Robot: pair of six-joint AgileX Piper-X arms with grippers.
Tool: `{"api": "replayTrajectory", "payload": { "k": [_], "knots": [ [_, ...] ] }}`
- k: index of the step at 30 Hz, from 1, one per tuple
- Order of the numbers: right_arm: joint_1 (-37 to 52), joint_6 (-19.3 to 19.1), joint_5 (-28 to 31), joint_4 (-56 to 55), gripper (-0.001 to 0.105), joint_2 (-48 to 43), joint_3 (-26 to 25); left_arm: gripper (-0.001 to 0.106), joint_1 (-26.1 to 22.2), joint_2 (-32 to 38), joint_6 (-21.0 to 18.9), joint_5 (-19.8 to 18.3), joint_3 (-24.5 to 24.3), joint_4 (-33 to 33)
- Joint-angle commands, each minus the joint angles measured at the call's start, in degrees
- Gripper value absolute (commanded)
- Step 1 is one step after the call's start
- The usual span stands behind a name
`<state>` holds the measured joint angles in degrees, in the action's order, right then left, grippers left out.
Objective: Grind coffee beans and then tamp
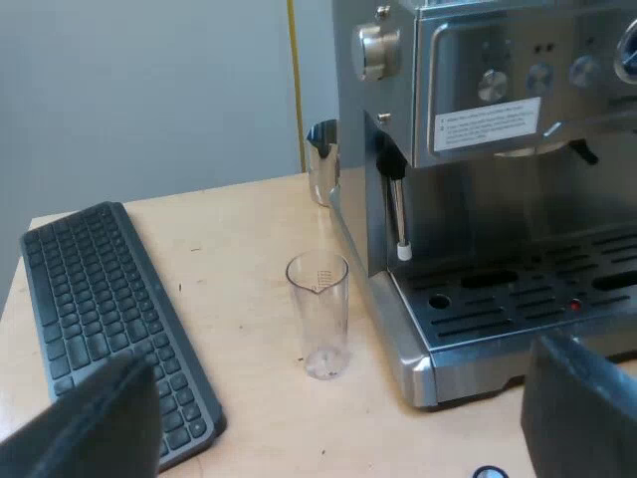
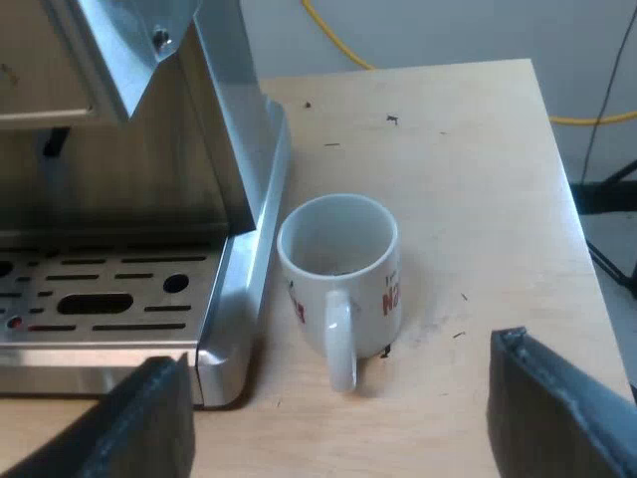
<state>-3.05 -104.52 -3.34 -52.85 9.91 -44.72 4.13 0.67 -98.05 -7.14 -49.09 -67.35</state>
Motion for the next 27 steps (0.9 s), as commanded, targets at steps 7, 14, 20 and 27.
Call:
{"api": "replayTrajectory", "payload": {
  "k": [7, 14, 20, 27],
  "knots": [
    [0.2, -0.6, -0.4, 0.3, 0.063, -11.2, 6.8, 0.086, -0.2, 2.4, -1.2, 0.9, -1.2, -5.0],
    [0.1, 0.2, -6.6, 0.0, 0.063, -12.4, 11.7, 0.086, -0.2, 2.4, -1.2, 2.6, -1.0, -1.6],
    [0.1, 1.3, -8.1, -0.1, 0.063, -12.4, 15.0, 0.086, -0.2, 2.4, -0.6, 2.6, 1.6, 3.4],
    [0.1, 1.5, -8.1, -1.2, 0.063, -12.4, 17.2, 0.086, -0.2, 2.4, 0.6, 2.6, 8.2, 4.7]
  ]
}}
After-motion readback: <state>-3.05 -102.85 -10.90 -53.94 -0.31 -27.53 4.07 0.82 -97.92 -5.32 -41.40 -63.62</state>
